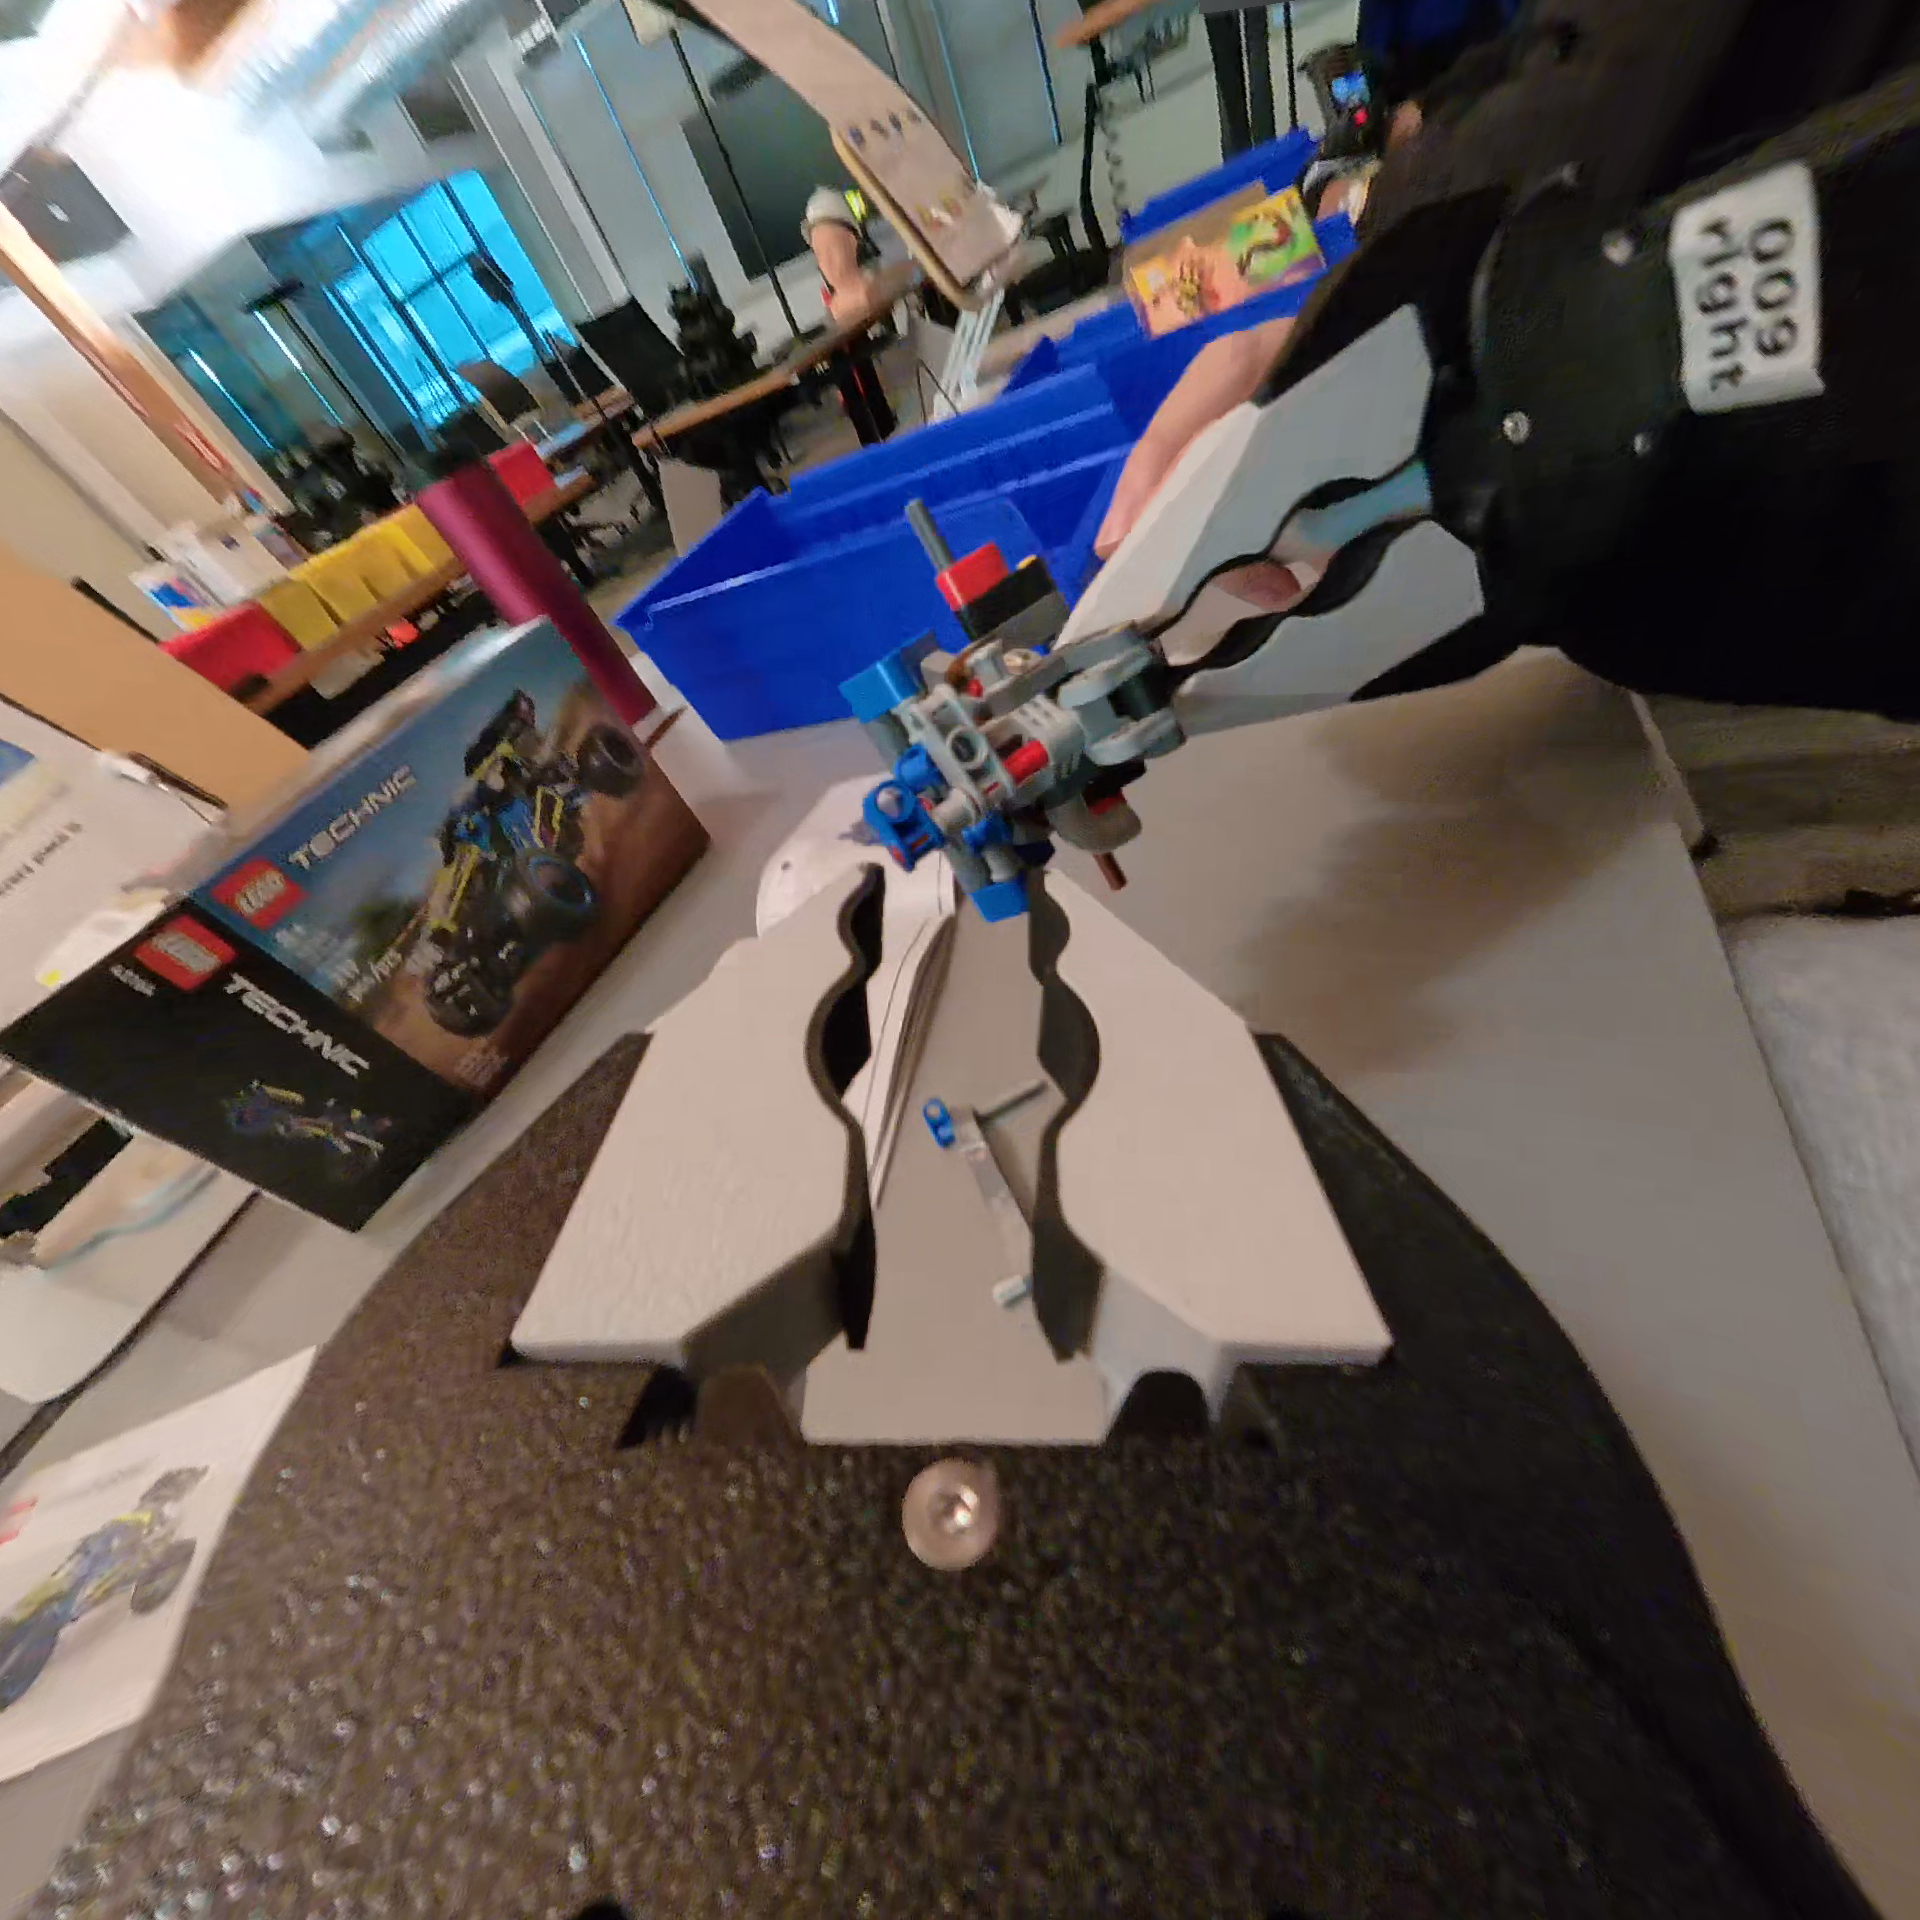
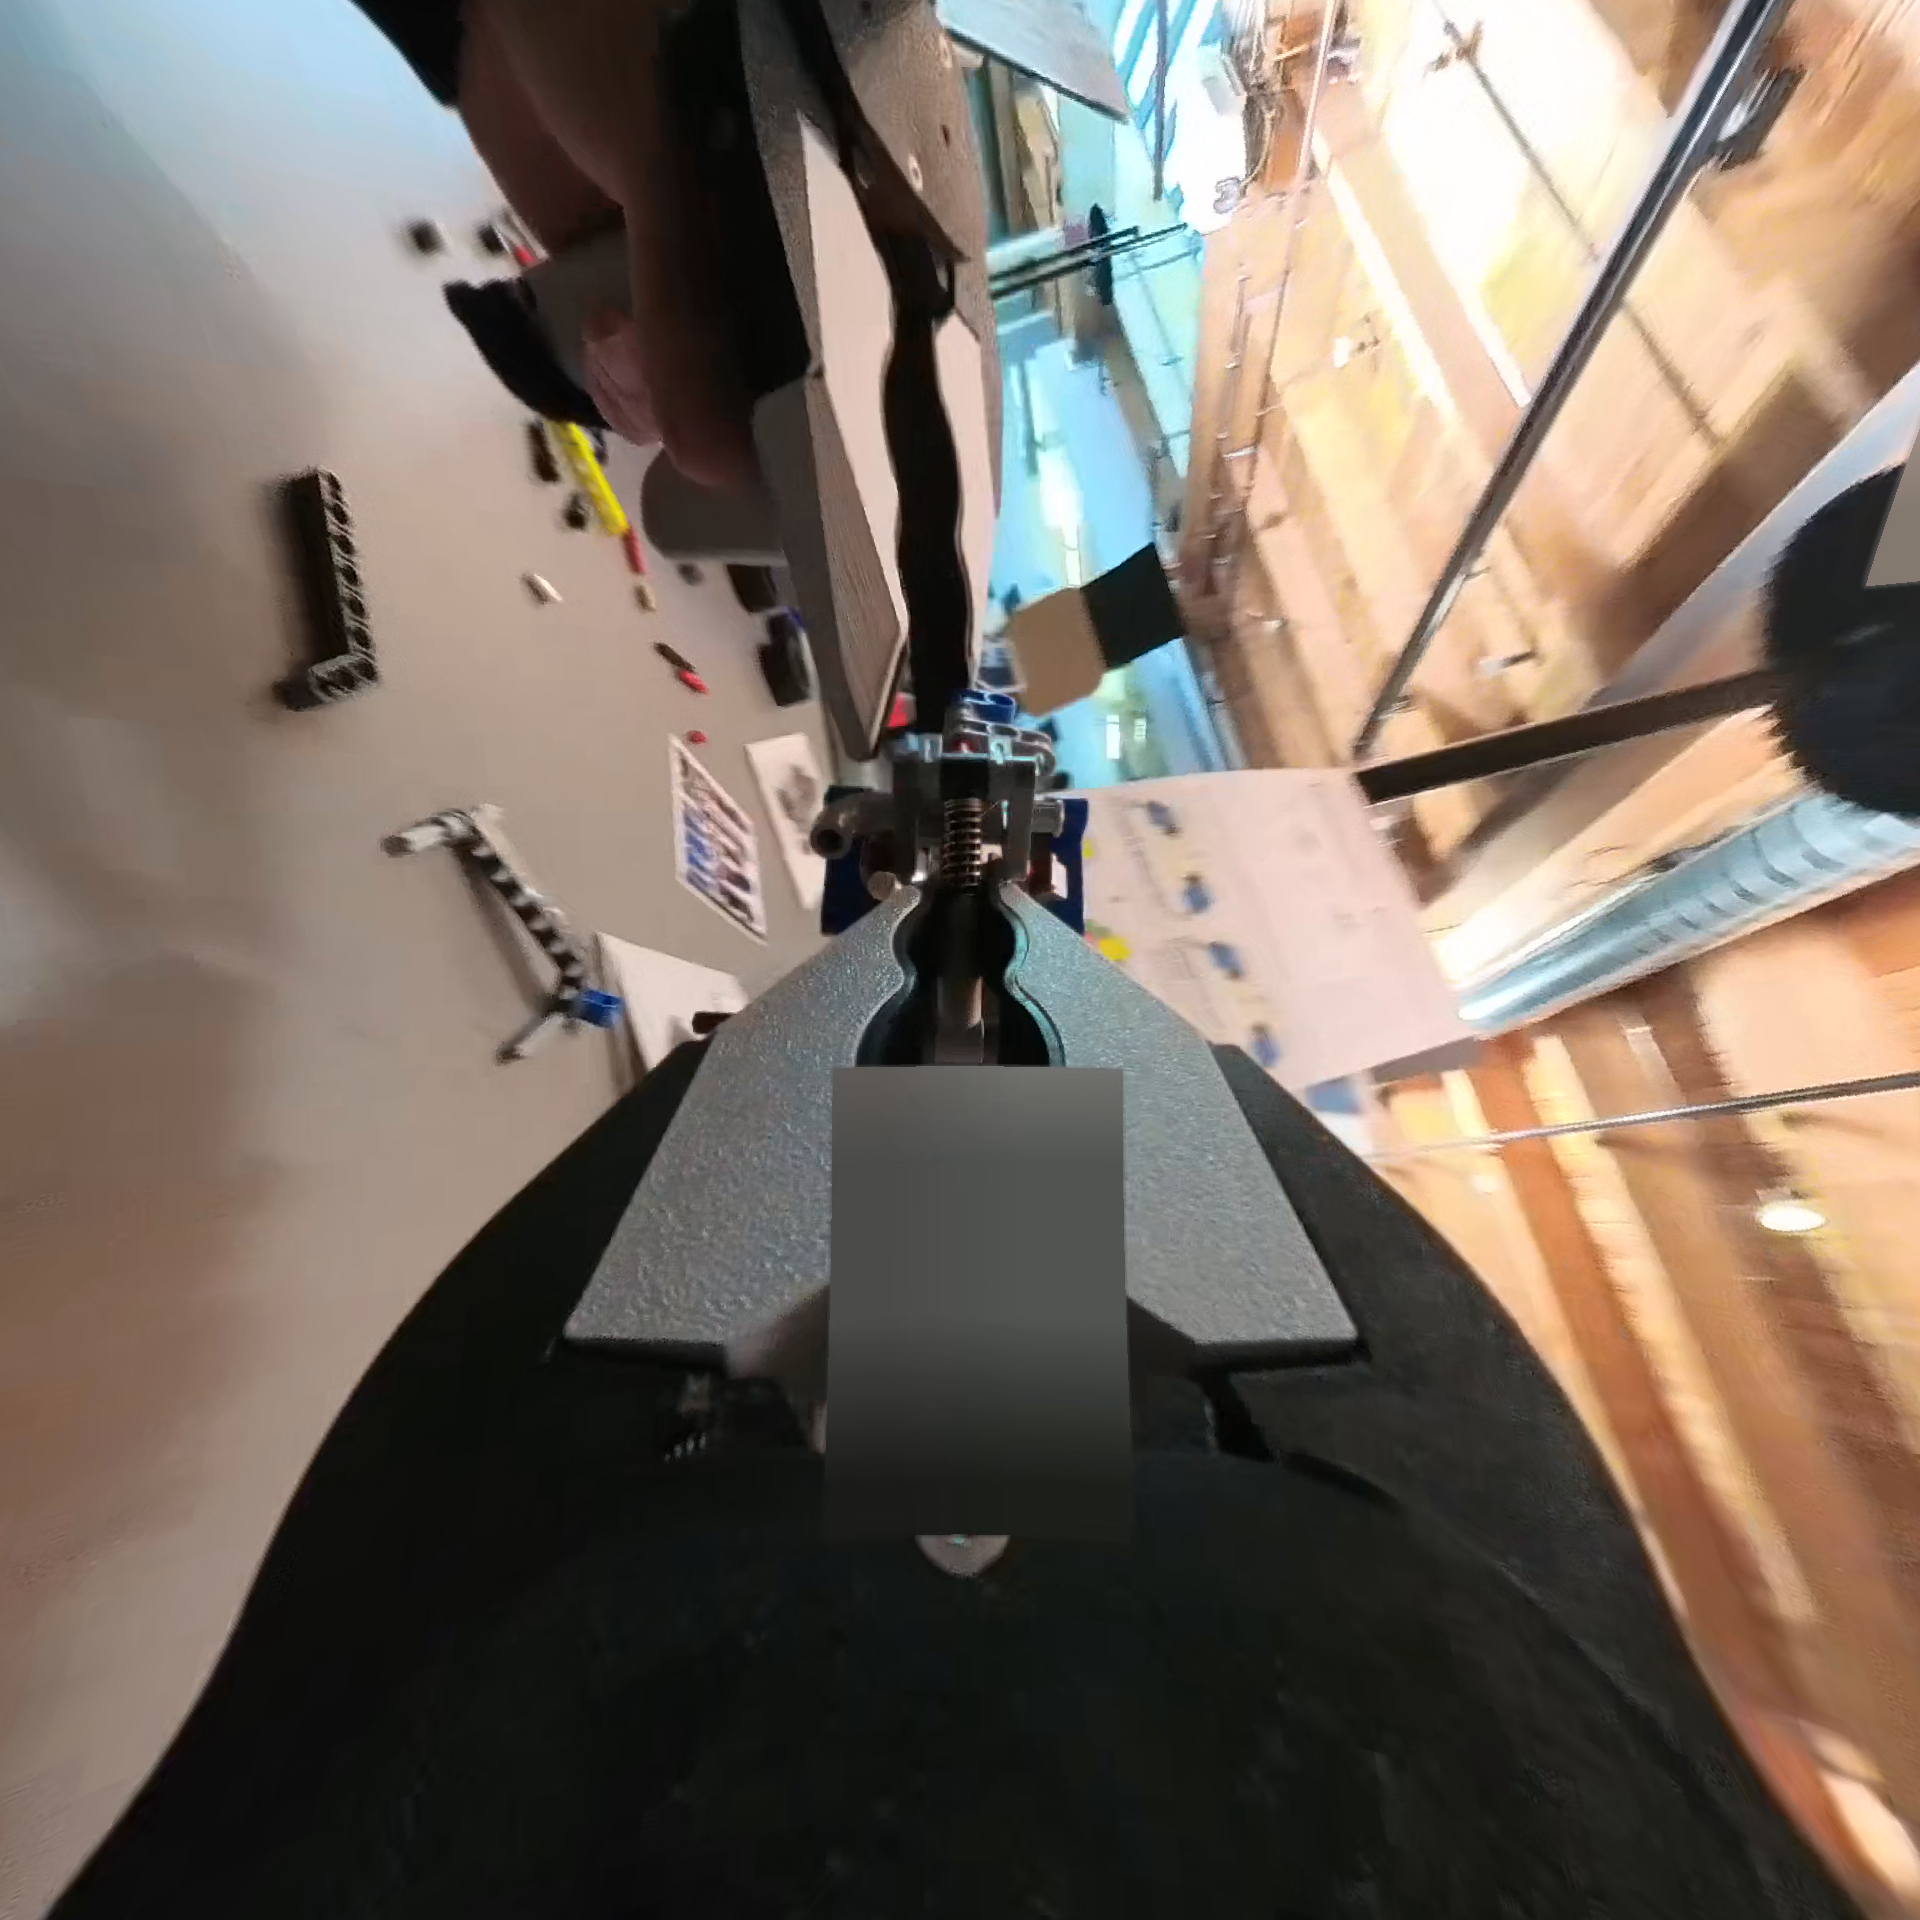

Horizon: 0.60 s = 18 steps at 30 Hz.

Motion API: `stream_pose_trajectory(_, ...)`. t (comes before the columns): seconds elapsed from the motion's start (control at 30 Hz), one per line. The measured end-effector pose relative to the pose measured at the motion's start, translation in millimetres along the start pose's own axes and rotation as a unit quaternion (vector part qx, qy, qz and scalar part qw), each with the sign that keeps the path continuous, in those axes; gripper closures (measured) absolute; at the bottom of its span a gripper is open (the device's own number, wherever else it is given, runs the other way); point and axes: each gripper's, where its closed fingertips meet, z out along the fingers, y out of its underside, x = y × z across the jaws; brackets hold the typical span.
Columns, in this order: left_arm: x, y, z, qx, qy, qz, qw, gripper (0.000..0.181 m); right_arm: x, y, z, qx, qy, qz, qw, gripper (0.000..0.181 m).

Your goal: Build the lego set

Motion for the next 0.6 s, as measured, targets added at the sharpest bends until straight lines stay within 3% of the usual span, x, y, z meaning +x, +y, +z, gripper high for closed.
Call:
stream_pose_trajectory(0.2, -0.9, 13.0, -9.9, -0.038, 0.027, -0.02, 0.999, 0.162, -39.5, 20.6, 3.9, 0.028, -0.102, 0.146, 0.984, 0.175)
stream_pose_trajectory(0.33, 15.3, 21.1, -4.7, -0.065, 0.08, -0.087, 0.991, 0.164, -67.5, 17.9, 2.0, 0.056, -0.172, 0.172, 0.968, 0.176)
stream_pose_trajectory(0.43, 35.9, 29.0, -5.4, -0.083, 0.157, -0.153, 0.972, 0.163, -80.3, 5.1, -3.4, 0.096, -0.223, 0.199, 0.949, 0.176)
stream_pose_trajectory(0.6, 49.4, 19.9, -17.2, -0.027, 0.244, -0.202, 0.948, 0.167, -94.4, -17.3, -17.7, 0.154, -0.302, 0.221, 0.915, 0.176)
